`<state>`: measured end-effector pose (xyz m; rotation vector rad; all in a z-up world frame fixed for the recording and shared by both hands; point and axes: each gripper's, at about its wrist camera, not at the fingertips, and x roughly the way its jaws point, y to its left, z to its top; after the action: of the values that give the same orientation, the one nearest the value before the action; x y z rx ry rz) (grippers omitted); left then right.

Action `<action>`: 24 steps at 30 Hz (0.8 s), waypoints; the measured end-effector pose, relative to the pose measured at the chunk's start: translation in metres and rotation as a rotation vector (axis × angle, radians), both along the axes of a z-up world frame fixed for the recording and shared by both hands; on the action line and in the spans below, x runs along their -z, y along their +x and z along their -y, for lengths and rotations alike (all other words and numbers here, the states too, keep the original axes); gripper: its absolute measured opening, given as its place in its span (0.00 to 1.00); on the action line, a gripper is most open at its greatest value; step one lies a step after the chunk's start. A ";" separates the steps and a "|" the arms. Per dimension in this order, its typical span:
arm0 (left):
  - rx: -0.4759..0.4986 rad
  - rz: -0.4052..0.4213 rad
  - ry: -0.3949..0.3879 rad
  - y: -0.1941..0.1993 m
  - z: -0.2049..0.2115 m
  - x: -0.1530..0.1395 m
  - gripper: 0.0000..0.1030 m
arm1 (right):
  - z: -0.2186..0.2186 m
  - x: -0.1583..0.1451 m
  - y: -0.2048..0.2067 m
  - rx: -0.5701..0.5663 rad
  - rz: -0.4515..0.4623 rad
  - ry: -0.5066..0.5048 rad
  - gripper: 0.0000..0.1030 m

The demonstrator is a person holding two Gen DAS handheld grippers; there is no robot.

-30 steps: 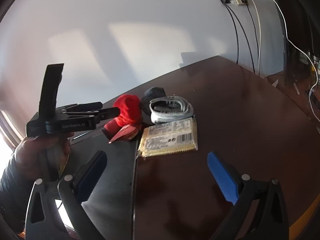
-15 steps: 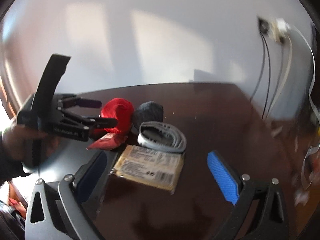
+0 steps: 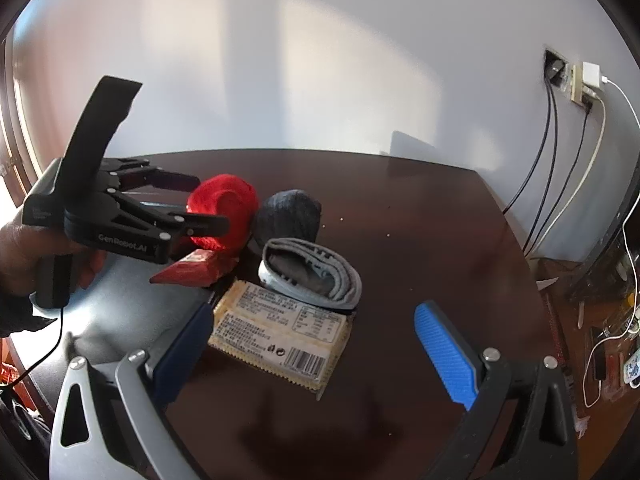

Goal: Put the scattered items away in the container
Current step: 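Close the left gripper on the red knit hat while the right grasps the grey-white sock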

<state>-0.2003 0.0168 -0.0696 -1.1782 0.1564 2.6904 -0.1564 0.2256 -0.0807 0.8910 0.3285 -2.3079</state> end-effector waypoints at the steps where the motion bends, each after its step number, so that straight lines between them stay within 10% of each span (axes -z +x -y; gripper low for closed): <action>1: 0.001 0.004 0.008 -0.001 0.001 0.001 0.84 | 0.004 0.001 -0.004 -0.010 0.004 0.011 0.99; 24: 0.024 -0.003 0.072 -0.008 0.006 0.007 0.84 | 0.042 0.028 -0.060 -0.140 0.161 0.075 0.81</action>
<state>-0.2086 0.0104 -0.0770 -1.1441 0.0731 2.6542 -0.2168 0.1833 -0.1085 1.0502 0.3967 -2.0925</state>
